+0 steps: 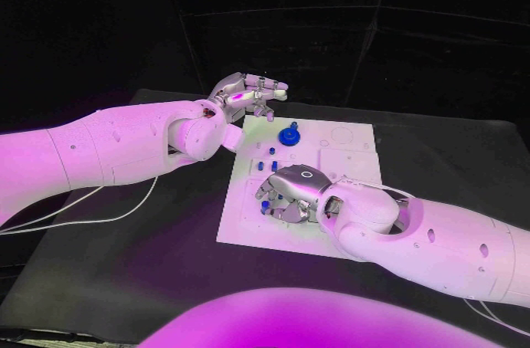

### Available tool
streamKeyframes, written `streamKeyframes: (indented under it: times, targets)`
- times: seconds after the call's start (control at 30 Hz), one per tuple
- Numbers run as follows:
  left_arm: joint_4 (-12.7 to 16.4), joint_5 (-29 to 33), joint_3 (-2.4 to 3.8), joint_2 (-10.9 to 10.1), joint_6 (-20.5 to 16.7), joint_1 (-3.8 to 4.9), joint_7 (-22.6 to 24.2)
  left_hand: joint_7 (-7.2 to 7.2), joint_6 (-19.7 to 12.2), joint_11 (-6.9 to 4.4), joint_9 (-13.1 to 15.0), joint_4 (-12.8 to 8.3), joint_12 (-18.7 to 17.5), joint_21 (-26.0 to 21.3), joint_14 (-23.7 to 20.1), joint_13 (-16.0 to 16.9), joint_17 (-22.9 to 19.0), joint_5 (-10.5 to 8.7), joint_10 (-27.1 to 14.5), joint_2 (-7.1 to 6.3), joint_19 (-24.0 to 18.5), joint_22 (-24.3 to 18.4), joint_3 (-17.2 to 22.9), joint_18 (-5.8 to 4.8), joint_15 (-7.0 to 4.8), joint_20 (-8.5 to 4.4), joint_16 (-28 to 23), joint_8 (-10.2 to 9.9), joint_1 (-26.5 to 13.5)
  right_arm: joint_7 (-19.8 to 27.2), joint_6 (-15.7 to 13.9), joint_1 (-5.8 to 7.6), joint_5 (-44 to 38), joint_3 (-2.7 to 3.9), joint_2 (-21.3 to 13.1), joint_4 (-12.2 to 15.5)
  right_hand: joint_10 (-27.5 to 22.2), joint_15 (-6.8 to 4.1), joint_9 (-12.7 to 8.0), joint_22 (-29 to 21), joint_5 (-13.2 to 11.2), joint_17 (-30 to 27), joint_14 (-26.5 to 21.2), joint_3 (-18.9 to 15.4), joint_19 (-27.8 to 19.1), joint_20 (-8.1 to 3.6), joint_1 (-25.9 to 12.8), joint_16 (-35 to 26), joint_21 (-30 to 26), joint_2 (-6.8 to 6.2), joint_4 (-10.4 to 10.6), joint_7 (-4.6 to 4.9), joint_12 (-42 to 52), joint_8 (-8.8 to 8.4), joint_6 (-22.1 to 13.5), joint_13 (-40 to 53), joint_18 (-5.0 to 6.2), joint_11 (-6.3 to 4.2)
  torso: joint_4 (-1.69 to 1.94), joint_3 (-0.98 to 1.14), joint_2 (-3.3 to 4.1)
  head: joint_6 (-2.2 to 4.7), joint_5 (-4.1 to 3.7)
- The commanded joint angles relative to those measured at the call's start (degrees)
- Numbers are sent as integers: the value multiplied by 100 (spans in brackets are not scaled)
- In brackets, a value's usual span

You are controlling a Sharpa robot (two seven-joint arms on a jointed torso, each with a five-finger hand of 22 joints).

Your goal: Assemble the parts on the task board

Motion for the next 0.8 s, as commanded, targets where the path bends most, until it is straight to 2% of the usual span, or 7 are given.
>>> streamKeyframes:
  times: [0.03,0.17,0.33,0.53,0.63,0.7,0.8]
  targets:
    - [12,16,5,-3,70,10,8,6,2,6,-8,7,30,-28,-42,8,-5,-20,-27,13,-37,-5,-17,78,-15,-3,-18,36,-22,2,-10,5,-44,1,-25,11,6,-35,6,-5,-19,-7,92,4,-4,-43,40,8,23,-11,-37,4,17,21,45,1,55,5,-3,2,-1,1,-2]
    - [9,16,5,-5,72,10,7,6,2,6,-8,7,30,-28,-42,8,-5,-20,-27,13,-37,-5,-17,78,-15,-3,-18,36,-22,-27,-54,5,-75,2,-96,45,-22,-30,3,-10,-22,-14,90,-7,-5,-42,21,3,20,-30,-33,9,-1,12,40,-6,54,15,-4,7,-2,1,-6]
    - [8,16,5,-10,73,10,6,6,2,6,-8,7,30,-28,-42,8,-5,-20,-27,13,-37,-5,-17,78,-15,-3,-18,36,-22,-90,-206,8,-96,7,-294,208,-64,-20,-4,-9,-30,-7,92,-54,-5,-37,-43,7,20,-84,-12,10,-26,-5,24,-12,53,24,-9,0,-9,1,-23]
    - [10,16,4,-26,69,10,4,6,2,6,-8,7,30,-28,-42,8,-5,-20,-27,13,-37,-5,-17,78,-15,-3,-18,36,-22,-13,-675,58,126,39,-677,572,-38,-19,0,6,-31,2,96,-138,3,-33,-152,15,29,-139,45,11,-12,3,50,-2,50,24,-13,-5,-10,27,-77]
    - [10,16,4,-40,64,10,4,6,2,6,-8,7,30,-28,-42,8,-5,-20,-27,13,-37,-5,-17,78,-15,-3,-18,36,-22,84,-993,113,626,164,-919,739,30,-18,14,30,-28,22,103,-189,15,-31,-217,29,43,-143,97,4,25,39,141,18,46,24,-21,-5,-12,69,-120]
    - [14,16,4,-50,62,10,2,6,2,6,-8,7,30,-28,-42,8,-5,-20,-27,13,-37,-5,-17,78,-15,-3,-18,36,-22,130,-1192,185,1094,238,-1144,854,151,-13,41,86,-14,71,117,-215,41,-27,-246,62,78,-121,131,7,93,110,301,57,35,32,-12,-7,-8,116,-184]
    - [24,17,4,-67,59,11,-1,6,2,6,-8,7,30,-28,-42,8,-5,-20,-27,13,-37,-5,-17,78,-15,-3,-18,36,-22,75,-1295,336,1748,309,-1522,976,465,-32,67,278,22,240,158,-293,121,-35,-333,175,194,-106,201,19,281,200,501,176,2,-3,-25,-8,-16,177,-315]
